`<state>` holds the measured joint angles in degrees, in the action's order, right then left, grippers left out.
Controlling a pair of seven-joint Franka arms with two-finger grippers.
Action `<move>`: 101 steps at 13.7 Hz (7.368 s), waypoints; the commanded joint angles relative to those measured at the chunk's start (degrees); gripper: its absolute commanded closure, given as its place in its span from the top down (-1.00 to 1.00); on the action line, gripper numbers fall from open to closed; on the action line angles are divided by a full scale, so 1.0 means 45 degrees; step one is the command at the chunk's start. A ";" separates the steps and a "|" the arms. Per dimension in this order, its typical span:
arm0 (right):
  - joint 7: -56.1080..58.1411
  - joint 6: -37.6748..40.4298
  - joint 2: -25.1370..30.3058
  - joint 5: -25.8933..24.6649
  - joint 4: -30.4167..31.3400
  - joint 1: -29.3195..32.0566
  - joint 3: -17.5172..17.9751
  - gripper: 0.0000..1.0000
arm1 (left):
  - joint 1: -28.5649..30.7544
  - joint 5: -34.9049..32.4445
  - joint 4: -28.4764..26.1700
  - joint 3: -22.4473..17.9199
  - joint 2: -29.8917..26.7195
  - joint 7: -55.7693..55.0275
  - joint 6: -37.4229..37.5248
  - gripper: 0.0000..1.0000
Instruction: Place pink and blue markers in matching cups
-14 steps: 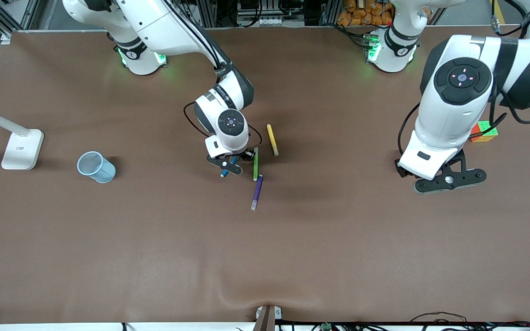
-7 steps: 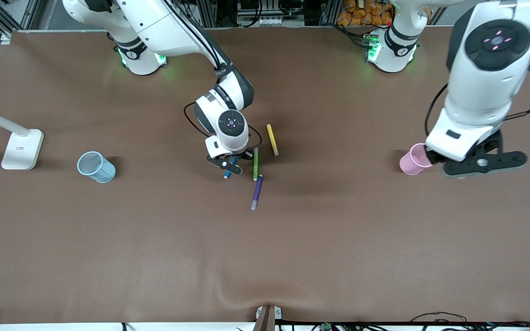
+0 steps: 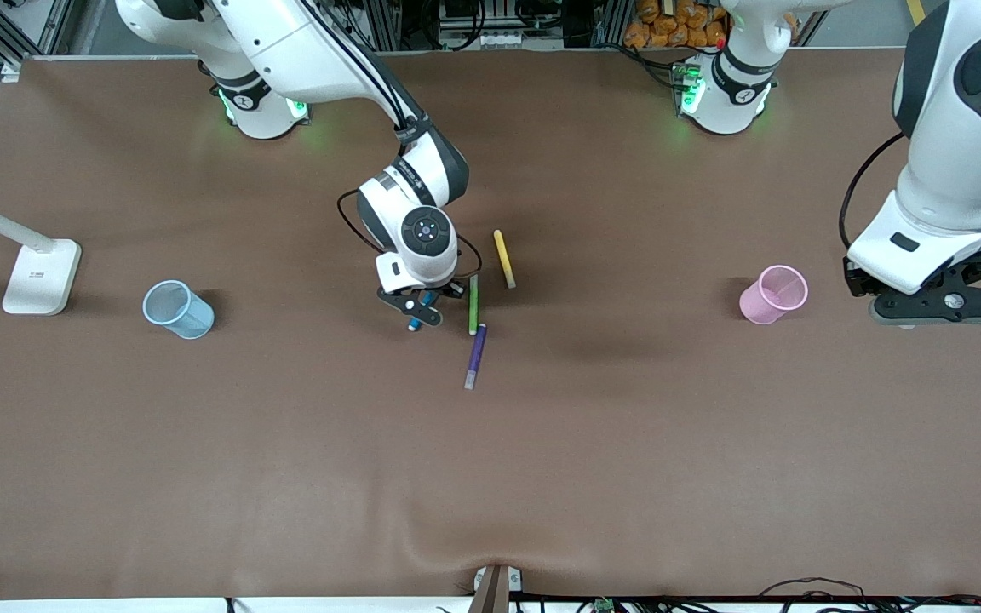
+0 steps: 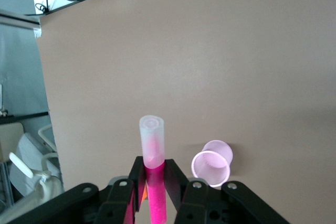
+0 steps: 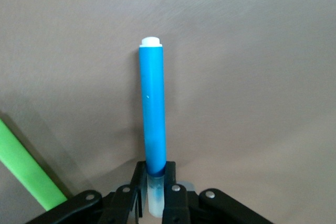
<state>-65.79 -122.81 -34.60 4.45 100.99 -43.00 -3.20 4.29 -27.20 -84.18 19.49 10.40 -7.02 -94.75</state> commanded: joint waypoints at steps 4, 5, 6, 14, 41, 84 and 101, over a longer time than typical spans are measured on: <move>0.0029 0.5272 0.0813 -0.0207 -0.2498 0.1894 0.0066 -1.00 | 0.0432 -0.0655 -0.0668 0.0102 -0.0572 0.0663 0.0099 -1.00; 0.0145 0.5839 0.0911 -0.0188 -0.2772 0.2246 0.0066 -1.00 | 0.0452 -0.0636 -0.0824 0.0102 -0.0572 0.0508 0.0099 -1.00; 0.0688 0.6290 0.1067 -0.0207 -0.2910 0.2637 0.0066 -1.00 | 0.0471 -0.0655 -0.1135 0.0122 -0.0630 0.0332 0.0099 -1.00; 0.3994 0.8208 0.1967 -0.0051 -0.2990 0.6369 0.0105 -1.00 | 0.1018 0.0692 -0.2951 0.0219 -0.0863 -0.0157 -0.0115 -1.00; 1.1357 1.0201 0.0268 0.2996 -0.1935 1.2933 0.0125 -1.00 | 0.2600 -0.1767 -1.2131 0.0239 -0.3053 -0.9453 -1.2124 -1.00; 1.4971 0.8406 0.7392 -0.0128 -0.2741 1.0063 0.0242 1.00 | 0.2796 0.3754 -0.3351 0.1938 -0.0201 -0.6450 -0.2466 1.00; 1.6689 0.9380 0.7435 -0.1263 -0.4123 0.9514 0.0124 1.00 | 0.2932 0.5302 -0.0396 0.2954 -0.0670 -0.5978 0.1192 1.00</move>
<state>7.39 -81.39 -0.55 -0.82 83.30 -1.70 -3.04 16.81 -4.63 -86.85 32.24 7.77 -34.93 -91.09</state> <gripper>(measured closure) 0.000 0.000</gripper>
